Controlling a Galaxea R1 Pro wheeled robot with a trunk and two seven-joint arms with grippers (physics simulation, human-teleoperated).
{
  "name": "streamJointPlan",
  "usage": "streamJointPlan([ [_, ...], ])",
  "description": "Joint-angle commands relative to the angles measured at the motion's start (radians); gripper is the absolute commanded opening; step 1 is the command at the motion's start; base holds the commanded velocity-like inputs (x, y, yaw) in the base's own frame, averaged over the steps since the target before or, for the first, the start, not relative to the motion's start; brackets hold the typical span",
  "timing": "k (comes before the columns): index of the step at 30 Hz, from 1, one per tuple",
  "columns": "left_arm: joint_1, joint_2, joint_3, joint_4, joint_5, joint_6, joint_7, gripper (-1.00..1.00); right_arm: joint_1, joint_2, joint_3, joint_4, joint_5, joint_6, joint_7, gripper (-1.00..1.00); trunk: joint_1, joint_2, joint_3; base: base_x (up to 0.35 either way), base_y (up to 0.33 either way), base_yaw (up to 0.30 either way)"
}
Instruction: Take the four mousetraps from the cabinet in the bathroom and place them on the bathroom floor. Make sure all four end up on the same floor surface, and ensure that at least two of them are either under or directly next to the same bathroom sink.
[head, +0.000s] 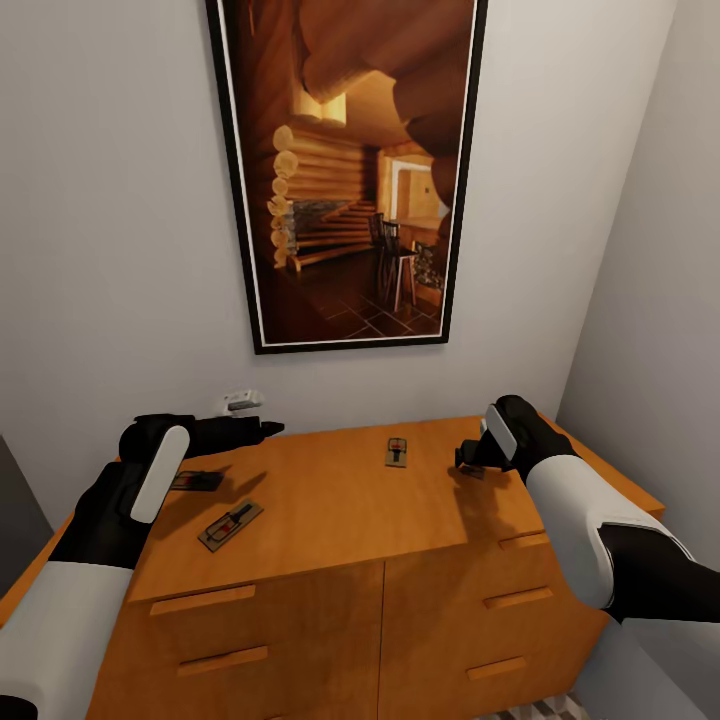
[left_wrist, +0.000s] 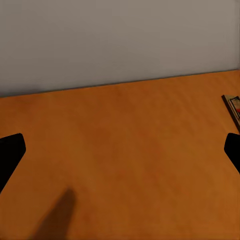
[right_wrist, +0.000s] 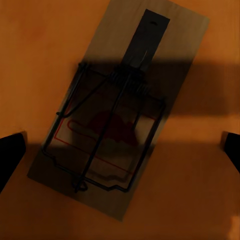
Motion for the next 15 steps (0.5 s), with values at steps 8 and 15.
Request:
streamJointPlan([
  [8, -0.001, 0.000, -0.001, -0.001, -0.006, 0.003, -0.007, 1.00, 0.000, 0.002, -0.007, 0.068, -0.021, 0.003, -0.006, 1.00, 0.000, -0.001, -0.001, 0.000, 0.000, 0.000],
  [15, -0.001, -0.001, -0.001, -0.001, -0.007, 0.003, -0.007, 1.00, 0.000, 0.003, -0.007, 0.068, -0.021, 0.003, -0.006, -1.00, 0.000, -0.001, -0.001, 0.000, 0.000, 0.000],
])
